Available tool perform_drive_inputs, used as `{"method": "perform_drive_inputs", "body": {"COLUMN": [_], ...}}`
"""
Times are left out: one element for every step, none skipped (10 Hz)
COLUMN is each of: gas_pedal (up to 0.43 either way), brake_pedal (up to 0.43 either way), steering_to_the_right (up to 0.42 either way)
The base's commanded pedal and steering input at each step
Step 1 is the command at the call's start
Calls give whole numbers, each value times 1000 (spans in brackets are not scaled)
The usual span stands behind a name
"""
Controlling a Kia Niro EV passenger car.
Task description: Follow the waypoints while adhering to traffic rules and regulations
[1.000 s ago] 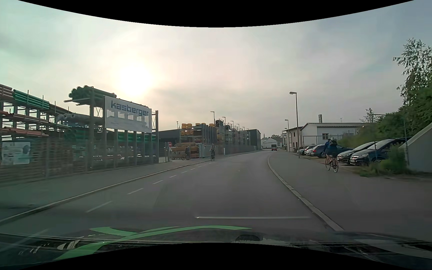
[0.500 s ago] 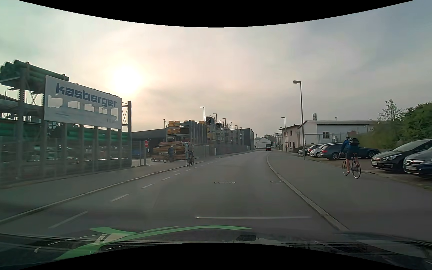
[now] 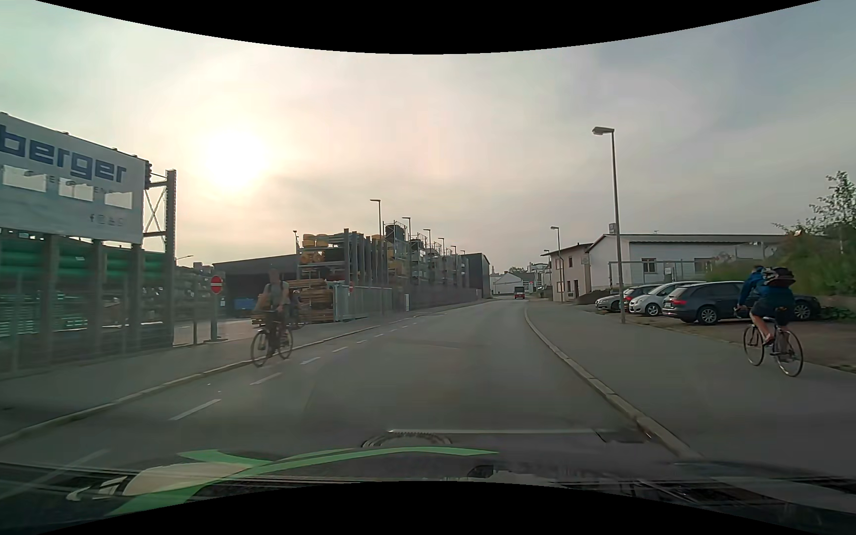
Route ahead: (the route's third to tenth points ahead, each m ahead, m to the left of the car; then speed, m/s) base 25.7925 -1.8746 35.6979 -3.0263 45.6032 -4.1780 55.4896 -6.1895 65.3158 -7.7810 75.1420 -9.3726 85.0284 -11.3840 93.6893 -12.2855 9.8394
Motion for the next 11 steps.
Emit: {"method": "perform_drive_inputs", "body": {"gas_pedal": [138,138,138,138,138,138,138,138,138,150,150], "brake_pedal": [0,0,0,0,0,0,0,0,0,0,0], "steering_to_the_right": [29,29,28,29,27,27,27,27,27,27,27]}}
